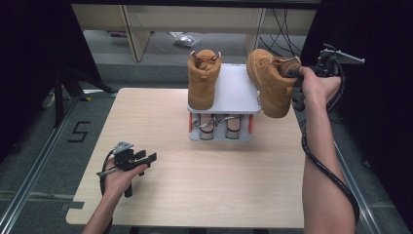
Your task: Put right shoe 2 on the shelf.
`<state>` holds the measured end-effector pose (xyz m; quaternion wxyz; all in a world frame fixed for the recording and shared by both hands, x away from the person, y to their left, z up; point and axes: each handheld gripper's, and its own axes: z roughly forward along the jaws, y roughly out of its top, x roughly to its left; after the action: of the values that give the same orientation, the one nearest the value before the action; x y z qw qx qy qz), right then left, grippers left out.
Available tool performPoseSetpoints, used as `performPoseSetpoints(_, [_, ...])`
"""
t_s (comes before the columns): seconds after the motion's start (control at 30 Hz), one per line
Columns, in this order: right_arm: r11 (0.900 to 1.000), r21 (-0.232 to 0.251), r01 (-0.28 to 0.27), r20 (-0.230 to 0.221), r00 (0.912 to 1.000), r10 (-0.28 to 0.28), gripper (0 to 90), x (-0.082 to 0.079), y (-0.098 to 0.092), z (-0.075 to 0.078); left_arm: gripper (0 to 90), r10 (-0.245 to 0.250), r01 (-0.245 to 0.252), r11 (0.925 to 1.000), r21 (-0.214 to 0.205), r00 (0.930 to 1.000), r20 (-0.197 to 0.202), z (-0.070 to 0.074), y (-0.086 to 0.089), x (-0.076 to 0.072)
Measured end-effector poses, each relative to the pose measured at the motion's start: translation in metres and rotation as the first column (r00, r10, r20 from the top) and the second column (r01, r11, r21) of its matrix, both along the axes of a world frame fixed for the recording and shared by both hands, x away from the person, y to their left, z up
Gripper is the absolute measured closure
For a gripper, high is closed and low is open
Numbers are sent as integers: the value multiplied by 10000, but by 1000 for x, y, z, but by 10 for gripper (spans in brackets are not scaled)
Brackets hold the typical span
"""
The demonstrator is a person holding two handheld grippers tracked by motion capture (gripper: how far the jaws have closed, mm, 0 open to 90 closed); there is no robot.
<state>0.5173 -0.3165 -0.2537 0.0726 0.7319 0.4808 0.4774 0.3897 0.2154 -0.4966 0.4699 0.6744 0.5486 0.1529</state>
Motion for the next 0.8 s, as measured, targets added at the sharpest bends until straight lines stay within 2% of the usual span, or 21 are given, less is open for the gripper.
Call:
performPoseSetpoints(0.03, [9998,-213,-67,127,9999,69,818,1,0,-1,457,-1,1,10000,2,10000,3,0,0,0])
performPoseSetpoints(0.07, [10000,0,39,50,10000,-39,817,1,2,0,457,0,0,10000,-11,10000,-2,0,0,0])
performPoseSetpoints(0.1, [9998,-195,-46,107,9999,49,817,2,3,-1,457,-5,5,10000,-42,10000,40,-1,0,0])
performPoseSetpoints(0.13, [10000,22,-19,47,10000,19,817,2,5,-1,457,-11,11,10000,-40,10000,33,-1,0,0])
performPoseSetpoints(0.17, [9999,-118,-62,70,10000,63,817,3,5,-1,457,-6,6,10000,-54,10000,32,-1,0,0])
performPoseSetpoints(0.2, [10000,0,-54,10,10000,54,817,3,6,-1,457,-7,7,10000,-45,10000,30,-1,-1,0])
performPoseSetpoints(0.23, [9999,-97,-104,136,9999,105,817,4,7,-2,457,-20,20,10000,-41,10000,23,-1,-1,0])
performPoseSetpoints(0.3, [9999,148,-40,32,10000,39,817,5,10,-1,457,7,-7,10000,-56,10000,-1,-1,-1,0])
performPoseSetpoints(0.33, [9999,-63,-130,96,9999,130,816,6,10,-2,457,-12,12,10000,-49,10000,4,-1,-1,0])
performPoseSetpoints(0.4, [9999,105,-75,-9,10000,76,816,7,13,-2,458,-11,11,10000,-45,10000,-3,-1,-1,0])
performPoseSetpoints(0.43, [9999,-107,-111,40,9999,112,816,8,14,-2,458,2,-2,10000,-49,10000,-2,-1,-1,0])
performPoseSetpoints(0.53, [9998,138,-126,-43,9999,127,815,10,19,-2,458,-2,2,10000,-40,10000,-12,-1,-1,0])
performPoseSetpoints(0.57, [9997,-116,-236,67,9997,236,815,10,20,-3,458,-28,28,10000,-45,10000,-28,-2,0,0])
performPoseSetpoints(0.6, [9998,129,-138,9,9999,138,815,11,22,-2,458,-21,21,10000,-51,10000,-46,-2,-1,0])
performPoseSetpoints(0.7, [9996,168,-211,8,9998,211,815,13,29,-1,458,-48,48,10000,-36,10000,-35,-2,-1,0])
performPoseSetpoints(0.77, [9993,-105,-371,113,9992,372,814,15,30,-2,458,-54,53,10000,-52,10000,-31,-2,-1,0])
performPoseSetpoints(0.8, [9996,125,-273,-1,9996,273,814,15,34,-1,458,-22,22,10000,-67,10000,-29,-2,-1,0])
